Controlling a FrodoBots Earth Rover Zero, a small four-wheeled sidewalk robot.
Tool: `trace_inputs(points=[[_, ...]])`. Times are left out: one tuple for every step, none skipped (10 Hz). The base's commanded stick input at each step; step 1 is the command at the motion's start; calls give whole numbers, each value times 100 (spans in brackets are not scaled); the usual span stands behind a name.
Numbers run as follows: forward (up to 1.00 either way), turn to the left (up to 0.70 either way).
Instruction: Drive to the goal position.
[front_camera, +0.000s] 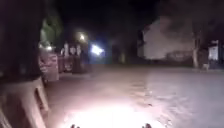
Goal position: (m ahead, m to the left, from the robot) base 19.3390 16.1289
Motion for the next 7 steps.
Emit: trace_inputs(points=[[70,0],[70,0],[70,0],[70,0],[70,0],[70,0],[70,0]])
